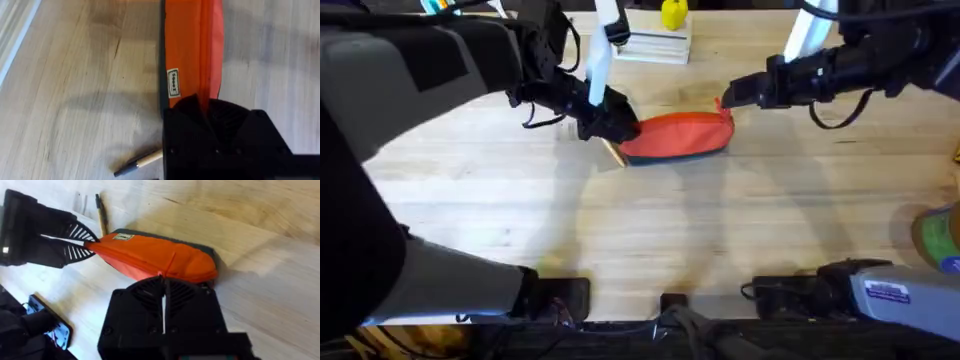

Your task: Unzip the bag, pick up the pens from the table one at a time and place them inside, then zip the bag closed.

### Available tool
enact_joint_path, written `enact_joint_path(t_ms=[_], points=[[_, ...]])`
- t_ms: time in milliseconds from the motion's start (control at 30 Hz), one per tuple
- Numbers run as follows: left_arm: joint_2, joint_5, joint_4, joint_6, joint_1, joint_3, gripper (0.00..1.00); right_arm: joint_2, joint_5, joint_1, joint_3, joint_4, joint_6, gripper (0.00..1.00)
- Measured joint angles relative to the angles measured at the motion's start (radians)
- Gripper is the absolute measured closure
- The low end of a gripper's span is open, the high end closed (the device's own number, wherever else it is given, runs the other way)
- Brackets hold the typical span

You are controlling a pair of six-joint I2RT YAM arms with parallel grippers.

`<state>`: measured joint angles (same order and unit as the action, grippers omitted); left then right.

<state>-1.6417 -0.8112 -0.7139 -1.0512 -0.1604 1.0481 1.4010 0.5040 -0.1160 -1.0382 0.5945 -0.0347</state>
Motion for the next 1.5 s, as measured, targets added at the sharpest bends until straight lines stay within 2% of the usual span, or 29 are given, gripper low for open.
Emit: enact_joint_path(t_ms=[200, 567, 733, 867, 900, 1000, 1100, 1167, 1267, 1400, 1433, 1467, 1500], points=[[0.0, 0.0, 0.0, 0.0, 0.0, 0.0, 0.96, 0.056, 0.027, -0.091, 0.0, -0.125, -0.088, 0.972], [0.0, 0.002, 0.003, 0.0, 0.0, 0.0, 0.959, 0.209, 0.084, -0.357, 0.0, -0.483, -0.342, 0.971], [0.0, 0.021, -0.002, 0.003, 0.013, 0.0, 0.959, 0.247, 0.088, -0.381, 0.0, -0.542, -0.418, 0.971], [0.0, 0.022, -0.003, 0.003, 0.013, 0.0, 0.959, 0.248, 0.088, -0.379, 0.0, -0.537, -0.408, 0.971], [0.0, 0.021, -0.003, 0.003, 0.013, 0.0, 0.959, 0.246, 0.088, -0.376, -0.001, -0.527, -0.4, 0.942], [0.0, 0.017, -0.001, 0.003, 0.009, 0.0, 0.959, 0.226, 0.095, -0.353, -0.01, -0.443, -0.345, 0.514], [0.0, 0.015, -0.002, 0.003, 0.007, 0.0, 0.959, 0.174, 0.074, -0.304, -0.048, -0.261, -0.251, 0.069], [0.0, 0.015, -0.002, 0.003, 0.008, 0.0, 0.959, 0.135, 0.028, -0.272, -0.087, -0.133, -0.171, 0.011], [0.0, 0.015, -0.001, 0.003, 0.008, 0.0, 0.959, 0.089, -0.058, -0.243, -0.15, 0.024, -0.038, 0.008], [0.0, 0.015, -0.001, 0.003, 0.008, 0.0, 0.959, 0.072, -0.119, -0.249, -0.24, 0.129, 0.126, 0.007], [0.0, 0.015, 0.0, -0.001, 0.008, 0.0, 0.902, 0.072, -0.129, -0.253, -0.262, 0.146, 0.165, 0.007], [0.0, 0.014, 0.0, -0.002, 0.008, 0.0, 0.8, 0.072, -0.137, -0.257, -0.28, 0.159, 0.202, 0.006], [0.0, 0.014, 0.002, 0.0, 0.008, 0.0, 0.635, 0.072, -0.144, -0.263, -0.296, 0.168, 0.246, 0.007]])
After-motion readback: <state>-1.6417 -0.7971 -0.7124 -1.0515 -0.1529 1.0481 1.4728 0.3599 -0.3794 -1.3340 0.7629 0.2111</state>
